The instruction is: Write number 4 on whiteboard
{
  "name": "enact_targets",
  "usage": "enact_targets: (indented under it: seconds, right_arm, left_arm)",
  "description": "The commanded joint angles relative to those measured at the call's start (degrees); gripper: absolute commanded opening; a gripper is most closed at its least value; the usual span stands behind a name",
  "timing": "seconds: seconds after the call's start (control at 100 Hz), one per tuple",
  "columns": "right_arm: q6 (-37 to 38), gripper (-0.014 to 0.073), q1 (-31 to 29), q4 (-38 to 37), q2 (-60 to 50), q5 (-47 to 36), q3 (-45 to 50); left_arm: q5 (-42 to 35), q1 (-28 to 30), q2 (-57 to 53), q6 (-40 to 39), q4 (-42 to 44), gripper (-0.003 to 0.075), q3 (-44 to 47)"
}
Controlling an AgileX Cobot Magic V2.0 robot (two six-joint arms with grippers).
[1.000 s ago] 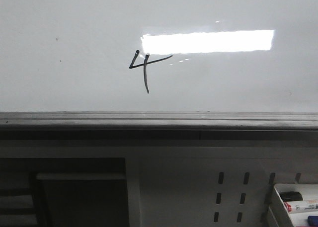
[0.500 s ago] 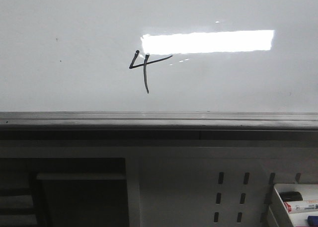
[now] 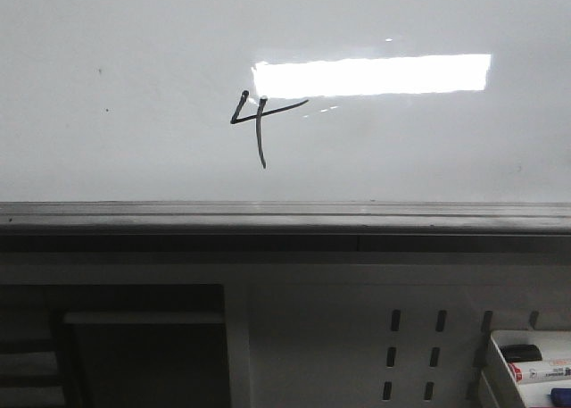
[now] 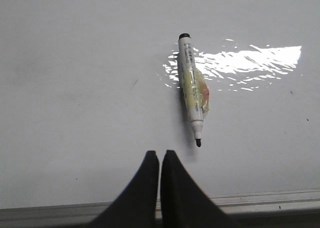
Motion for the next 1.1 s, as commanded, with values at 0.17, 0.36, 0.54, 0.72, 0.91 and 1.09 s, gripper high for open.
enact_targets:
  seconds: [0.17,0.36,0.54,0.72,0.91,1.09]
  right_arm:
    - [-0.2,-0.0064,-0.2,-0.9,0.5,-4.7,-1.5]
    - [-0.2,-0.0064,-0.2,-0.9,0.5,-4.7,-1.5]
    - [-0.2,-0.0064,-0.2,-0.9,0.5,-4.7,-1.5]
    - [-0.2,-0.0064,-0.2,-0.9,0.5,-4.7,-1.5]
    - [-0.2,-0.0064,-5.6,-0.5,-3.8,-6.4,1.8]
    - [-0.2,-0.0064,-19.9,3.5,-11.5,-15.1,11.3]
  left_arm:
    - [-4.8,-0.1,-1.6,-1.4,0.4,-0.002,1.6]
    - [-4.8,-0.1,-1.6,-1.4,0.4,-0.002,1.6]
    - [-4.8,-0.1,-1.6,-1.4,0.4,-0.002,1.6]
    - [-4.8,-0.1,-1.6,-1.4,0.4,-0.002,1.6]
    - [-4.8,-0.1,-1.6,-1.4,0.4,-0.002,1.6]
    - [-4.8,-0.1,-1.6,-1.4,0.4,-0.002,1.6]
